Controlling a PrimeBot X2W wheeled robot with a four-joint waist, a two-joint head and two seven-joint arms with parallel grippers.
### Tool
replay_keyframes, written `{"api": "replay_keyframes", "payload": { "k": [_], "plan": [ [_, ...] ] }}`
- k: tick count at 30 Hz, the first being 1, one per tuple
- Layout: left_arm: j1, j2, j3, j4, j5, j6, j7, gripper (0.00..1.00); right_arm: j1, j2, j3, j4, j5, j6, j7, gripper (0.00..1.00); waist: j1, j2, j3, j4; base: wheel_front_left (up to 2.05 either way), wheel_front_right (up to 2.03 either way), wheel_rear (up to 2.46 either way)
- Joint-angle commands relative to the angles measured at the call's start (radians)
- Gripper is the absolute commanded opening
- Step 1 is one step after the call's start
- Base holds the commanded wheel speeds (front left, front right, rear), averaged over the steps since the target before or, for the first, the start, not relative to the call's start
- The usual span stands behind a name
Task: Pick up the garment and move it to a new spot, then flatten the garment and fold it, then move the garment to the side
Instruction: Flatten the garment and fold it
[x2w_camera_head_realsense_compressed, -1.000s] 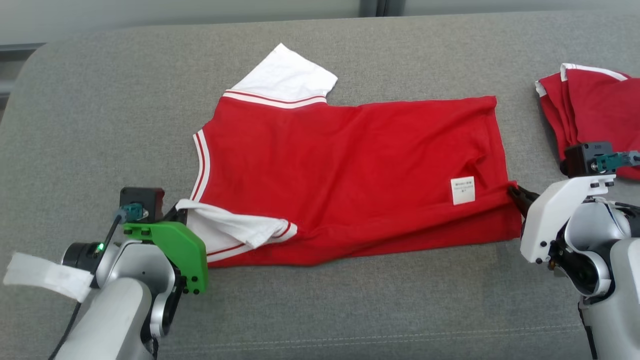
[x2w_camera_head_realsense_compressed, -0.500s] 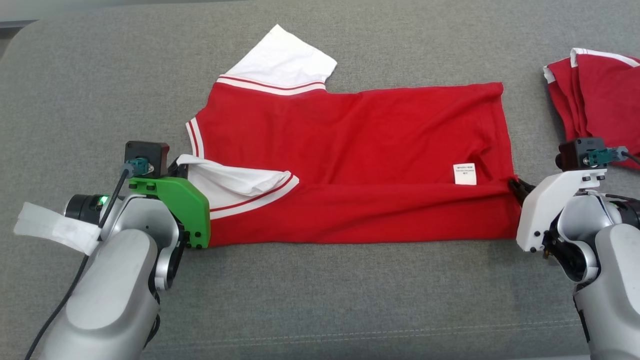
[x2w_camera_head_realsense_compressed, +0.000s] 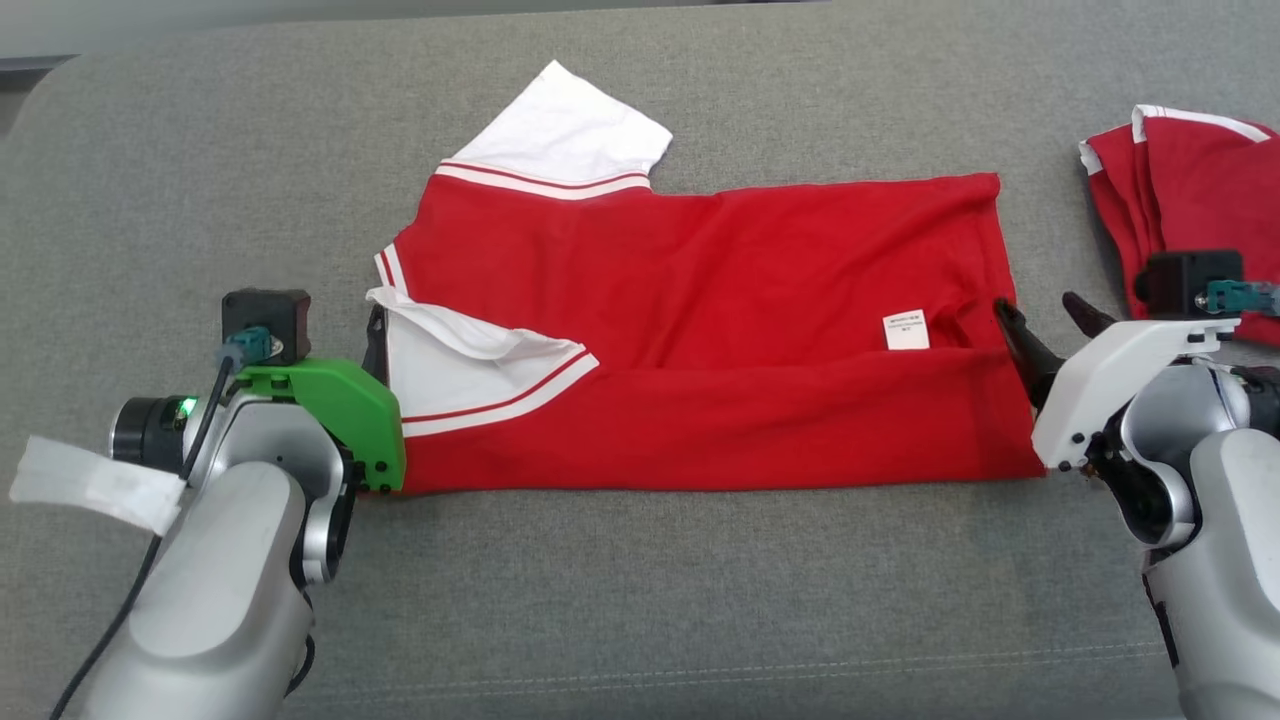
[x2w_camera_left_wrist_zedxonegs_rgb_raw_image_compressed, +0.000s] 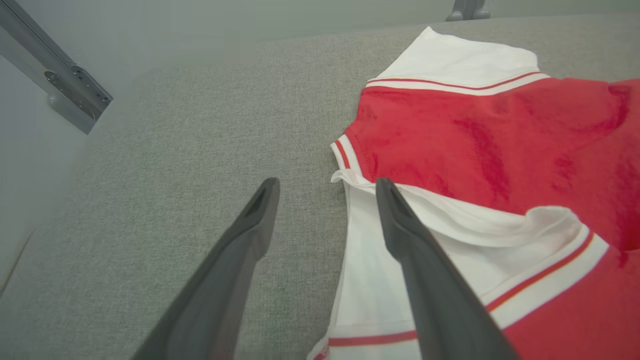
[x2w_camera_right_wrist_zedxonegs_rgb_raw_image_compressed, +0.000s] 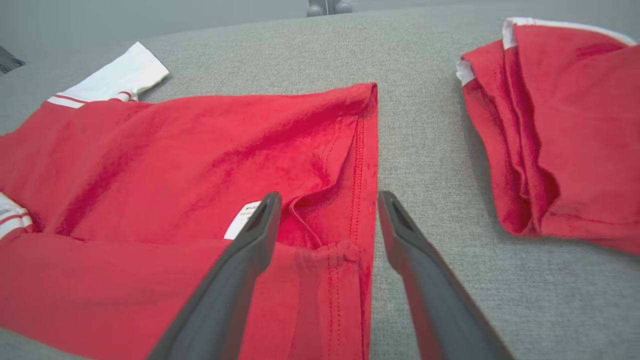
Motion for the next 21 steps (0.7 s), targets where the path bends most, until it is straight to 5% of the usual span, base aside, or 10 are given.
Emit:
{"api": "replay_keyframes", "payload": {
  "k": [1,13,21],
  "plan": [
    [0.029,0.005,0.004,-0.001,-0.002,0.011,-0.014,1.0,0.017,-0.004,-0.007,-0.011,-0.011,0.0,-0.02,1.0,0.0,0.0,-0.012,0.007,0.0,0.0,0.0],
    [0.26,0.03,0.012,-0.13,0.0,0.097,-0.118,1.0,0.281,0.113,-0.146,-0.213,-0.138,0.0,-0.222,1.0,0.0,0.0,-0.086,0.019,0.0,0.0,0.0],
    [0.326,0.033,-0.008,-0.152,0.011,0.124,-0.123,1.0,0.363,0.159,-0.155,-0.203,-0.189,0.0,-0.257,1.0,0.0,0.0,-0.103,0.006,0.0,0.0,0.0]
  ]
}}
